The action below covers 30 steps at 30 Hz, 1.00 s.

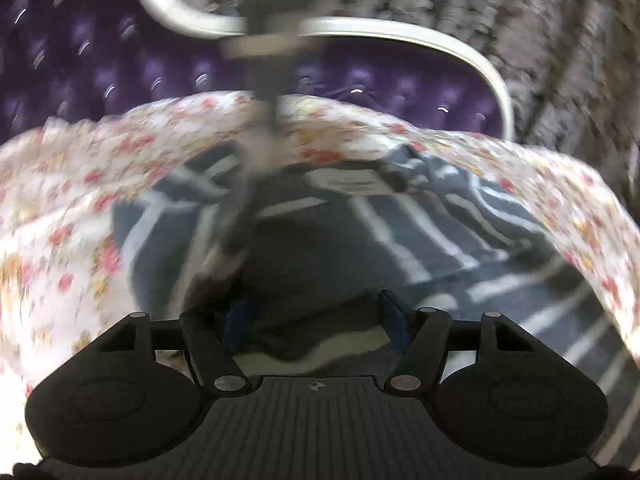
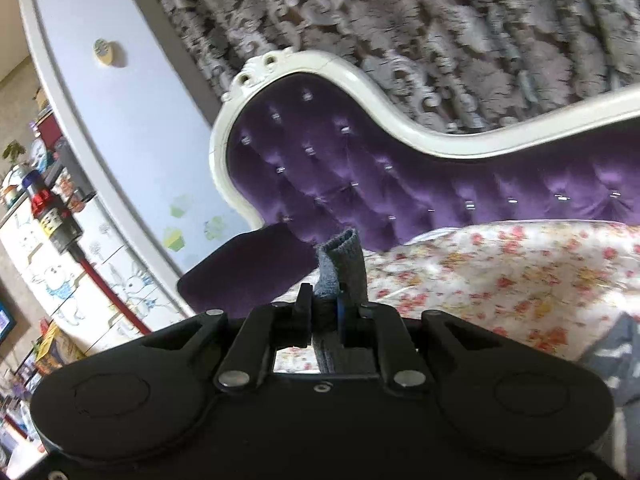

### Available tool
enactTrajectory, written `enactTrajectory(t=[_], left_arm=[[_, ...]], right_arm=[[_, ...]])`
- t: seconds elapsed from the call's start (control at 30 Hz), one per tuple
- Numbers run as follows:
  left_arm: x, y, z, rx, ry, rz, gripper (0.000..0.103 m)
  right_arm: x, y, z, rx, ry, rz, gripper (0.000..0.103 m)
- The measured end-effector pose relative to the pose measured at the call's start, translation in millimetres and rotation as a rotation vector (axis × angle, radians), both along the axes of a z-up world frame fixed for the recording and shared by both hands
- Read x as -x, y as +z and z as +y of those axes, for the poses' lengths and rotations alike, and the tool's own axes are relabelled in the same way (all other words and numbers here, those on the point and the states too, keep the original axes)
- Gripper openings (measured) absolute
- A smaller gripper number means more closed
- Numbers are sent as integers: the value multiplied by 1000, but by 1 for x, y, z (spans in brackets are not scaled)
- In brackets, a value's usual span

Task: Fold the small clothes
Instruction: 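Fold the held side edge over the body and open the right tool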

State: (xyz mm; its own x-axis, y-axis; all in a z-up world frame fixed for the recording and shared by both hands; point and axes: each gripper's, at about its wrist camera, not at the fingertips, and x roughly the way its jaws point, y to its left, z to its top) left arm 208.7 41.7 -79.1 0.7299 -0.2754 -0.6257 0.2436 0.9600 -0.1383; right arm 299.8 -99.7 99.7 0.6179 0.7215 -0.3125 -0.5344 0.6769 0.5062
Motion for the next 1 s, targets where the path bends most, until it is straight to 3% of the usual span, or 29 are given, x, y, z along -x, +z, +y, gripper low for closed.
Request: enactTrajectory(t=[0.13, 0.23, 0.47, 0.6, 0.7, 0.8, 0.87, 0.93, 1.0], left_arm=[[3, 4, 12, 26, 31, 22, 66], [8, 4, 15, 2, 33, 42, 66], [13, 5, 24, -20, 8, 88, 66], [11, 8, 25, -50, -63, 131, 66], [14, 12, 31, -51, -181, 191, 66], [14, 16, 44, 55, -280, 248, 66], [14, 22, 54, 132, -291, 225, 66], [13, 29, 62, 199, -257, 183, 67], [10, 31, 72, 268, -159, 131, 70]], right_arm=[[7, -16, -42, 28, -101, -8, 20], [13, -43, -72, 68, -176, 26, 20], [12, -136, -124, 212, -295, 232, 20], [13, -172, -133, 286, -282, 325, 24], [19, -184, -141, 252, -263, 326, 26], [17, -178, -143, 255, -251, 327, 42], [19, -175, -147, 242, -264, 326, 57], [20, -173, -151, 219, -269, 325, 58], [18, -176, -152, 204, -279, 333, 58]])
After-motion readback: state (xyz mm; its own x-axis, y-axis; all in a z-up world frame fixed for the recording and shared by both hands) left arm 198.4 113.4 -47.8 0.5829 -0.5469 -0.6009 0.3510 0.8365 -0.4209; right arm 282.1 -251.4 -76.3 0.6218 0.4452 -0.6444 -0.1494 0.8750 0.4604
